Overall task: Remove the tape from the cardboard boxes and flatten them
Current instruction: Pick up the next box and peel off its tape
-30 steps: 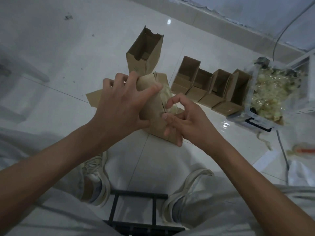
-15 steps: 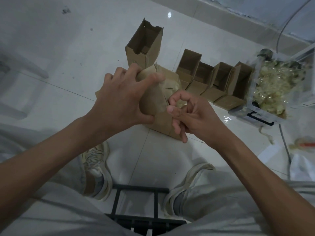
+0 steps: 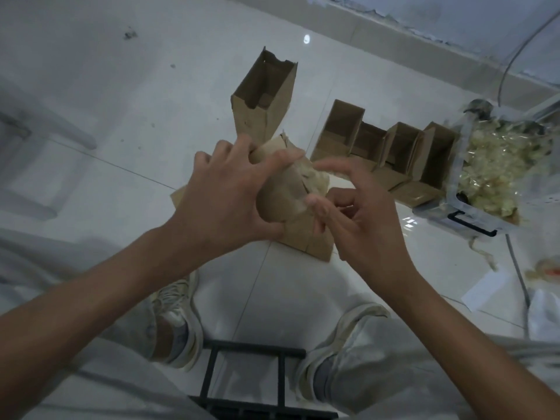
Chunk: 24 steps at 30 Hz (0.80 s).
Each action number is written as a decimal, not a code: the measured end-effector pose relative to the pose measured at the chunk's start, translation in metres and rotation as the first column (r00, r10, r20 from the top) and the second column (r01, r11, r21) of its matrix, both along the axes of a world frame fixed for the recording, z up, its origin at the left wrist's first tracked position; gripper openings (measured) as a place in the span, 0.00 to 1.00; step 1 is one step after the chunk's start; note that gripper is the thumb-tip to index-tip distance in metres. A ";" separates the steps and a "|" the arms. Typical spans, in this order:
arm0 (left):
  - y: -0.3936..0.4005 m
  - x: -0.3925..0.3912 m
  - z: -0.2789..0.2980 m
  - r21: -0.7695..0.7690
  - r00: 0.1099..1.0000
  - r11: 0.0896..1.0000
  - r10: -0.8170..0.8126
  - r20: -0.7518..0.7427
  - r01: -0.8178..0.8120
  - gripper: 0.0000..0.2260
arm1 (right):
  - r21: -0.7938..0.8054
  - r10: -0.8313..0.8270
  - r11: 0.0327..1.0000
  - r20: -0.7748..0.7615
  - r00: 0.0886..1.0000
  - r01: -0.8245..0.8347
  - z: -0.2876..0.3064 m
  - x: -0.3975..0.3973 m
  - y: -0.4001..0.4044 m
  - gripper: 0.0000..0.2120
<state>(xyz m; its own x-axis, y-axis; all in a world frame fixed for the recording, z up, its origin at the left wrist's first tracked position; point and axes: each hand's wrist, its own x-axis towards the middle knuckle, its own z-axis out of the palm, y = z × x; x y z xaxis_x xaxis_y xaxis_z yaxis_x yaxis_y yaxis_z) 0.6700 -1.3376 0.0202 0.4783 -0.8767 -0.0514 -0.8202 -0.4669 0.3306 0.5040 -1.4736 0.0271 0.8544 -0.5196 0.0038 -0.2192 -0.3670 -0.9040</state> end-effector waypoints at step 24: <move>-0.001 0.010 0.007 0.091 0.997 0.995 -0.045 0.060 0.040 0.44 | 0.160 0.293 0.949 -0.127 0.947 -0.272 0.000 -0.002 -0.015 0.05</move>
